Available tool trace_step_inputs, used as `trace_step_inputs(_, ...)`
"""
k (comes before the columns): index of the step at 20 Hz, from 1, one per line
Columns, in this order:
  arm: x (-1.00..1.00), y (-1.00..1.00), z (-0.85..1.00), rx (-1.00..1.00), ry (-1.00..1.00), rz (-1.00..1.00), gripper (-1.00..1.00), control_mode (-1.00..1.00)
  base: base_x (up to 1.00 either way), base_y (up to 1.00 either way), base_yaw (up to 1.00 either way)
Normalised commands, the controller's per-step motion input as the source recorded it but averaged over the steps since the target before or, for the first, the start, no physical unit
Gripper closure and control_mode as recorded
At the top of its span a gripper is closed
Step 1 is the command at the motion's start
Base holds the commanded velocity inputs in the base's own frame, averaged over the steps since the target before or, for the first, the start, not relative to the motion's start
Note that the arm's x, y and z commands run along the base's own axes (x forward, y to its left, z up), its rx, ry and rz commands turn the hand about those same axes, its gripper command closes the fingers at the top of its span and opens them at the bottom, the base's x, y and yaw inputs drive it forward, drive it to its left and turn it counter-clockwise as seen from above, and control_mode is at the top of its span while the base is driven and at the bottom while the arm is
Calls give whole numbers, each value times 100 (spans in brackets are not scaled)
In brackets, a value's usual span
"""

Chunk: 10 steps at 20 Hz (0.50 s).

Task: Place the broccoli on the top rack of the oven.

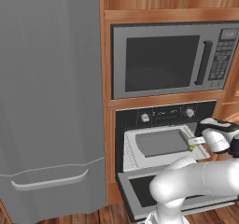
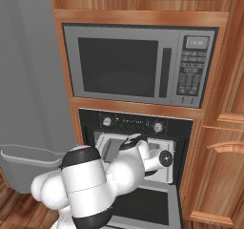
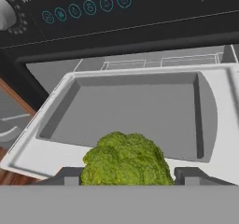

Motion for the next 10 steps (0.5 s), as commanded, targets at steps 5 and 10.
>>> trace_step_inputs(5,37,14,-3,0,0,6,100,-100,0,0,0)
trace_step_inputs(10,38,29,-13,0,0,0,100,-100,0,0,0)
